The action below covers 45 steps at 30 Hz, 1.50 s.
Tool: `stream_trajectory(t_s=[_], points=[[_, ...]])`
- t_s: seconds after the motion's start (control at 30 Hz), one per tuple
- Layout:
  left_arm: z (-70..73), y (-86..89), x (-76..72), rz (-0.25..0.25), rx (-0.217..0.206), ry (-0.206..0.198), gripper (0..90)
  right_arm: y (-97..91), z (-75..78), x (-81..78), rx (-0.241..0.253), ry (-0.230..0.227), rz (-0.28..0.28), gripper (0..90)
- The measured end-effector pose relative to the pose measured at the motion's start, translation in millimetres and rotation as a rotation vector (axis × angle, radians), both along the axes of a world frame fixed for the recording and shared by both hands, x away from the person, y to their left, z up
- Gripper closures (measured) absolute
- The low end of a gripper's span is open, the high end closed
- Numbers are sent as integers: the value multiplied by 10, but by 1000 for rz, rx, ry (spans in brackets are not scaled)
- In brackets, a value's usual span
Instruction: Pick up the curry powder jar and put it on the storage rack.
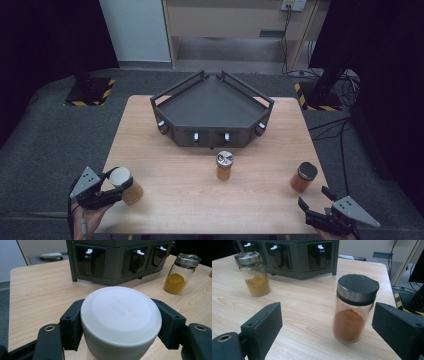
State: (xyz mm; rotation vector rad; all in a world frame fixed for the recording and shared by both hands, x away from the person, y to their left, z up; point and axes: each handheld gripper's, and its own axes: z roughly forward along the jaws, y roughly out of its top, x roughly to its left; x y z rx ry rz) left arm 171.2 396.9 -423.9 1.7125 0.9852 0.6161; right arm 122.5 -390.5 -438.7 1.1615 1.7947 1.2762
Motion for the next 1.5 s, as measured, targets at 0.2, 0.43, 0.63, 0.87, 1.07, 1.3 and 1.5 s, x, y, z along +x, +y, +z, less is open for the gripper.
stream_trajectory(t_s=[0.2,0.43,0.63,0.87,1.07,1.3,1.5], points=[[6,-16,-1,8,-3,3,324,-2,1,3,-2,1,3,94],[39,-50,47,-3,5,8,326,-3,-1,4,2,1,2,94],[107,-113,117,-31,10,8,326,-5,-2,4,3,2,3,94],[197,-187,250,-74,5,6,326,-7,-2,4,4,2,5,94],[276,-283,363,-116,24,8,326,-9,-3,5,5,2,7,94],[374,-364,474,-148,28,-3,327,-10,-3,5,5,1,7,94],[480,-420,577,-172,23,-8,327,-16,-6,9,4,1,10,94]])
